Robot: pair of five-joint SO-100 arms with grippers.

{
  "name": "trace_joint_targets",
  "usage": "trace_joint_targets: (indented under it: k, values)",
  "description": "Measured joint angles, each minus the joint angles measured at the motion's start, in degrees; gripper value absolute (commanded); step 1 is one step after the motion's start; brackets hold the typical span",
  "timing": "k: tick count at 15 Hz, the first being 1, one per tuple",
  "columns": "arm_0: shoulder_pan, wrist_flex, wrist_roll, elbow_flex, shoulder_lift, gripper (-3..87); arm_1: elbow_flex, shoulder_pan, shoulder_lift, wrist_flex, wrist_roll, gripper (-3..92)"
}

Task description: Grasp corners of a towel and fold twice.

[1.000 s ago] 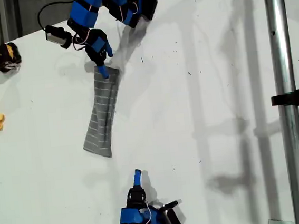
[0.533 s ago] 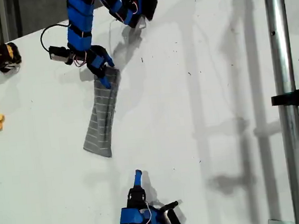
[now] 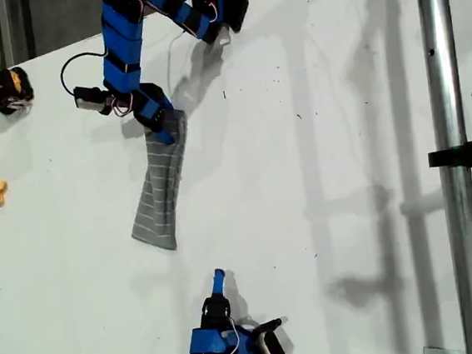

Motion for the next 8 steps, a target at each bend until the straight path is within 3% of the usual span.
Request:
trace_joint_targets:
  k: [2,5,8]
  values:
    - [0.0,0.5,-0.1,0.0,0.0,3.5,-1.2,0.0,-1.0,-0.6,-1.1,0.2]
    - [-0.8,1.1,-0.1,0.0,0.0,2.9,-1.9,0.0,-0.9,-0.7,-1.1,-0.1]
    - [-1.2,1.1,-0.1,0.0,0.0,2.3,-1.1,0.0,5.4,5.4,-1.1,-0.1]
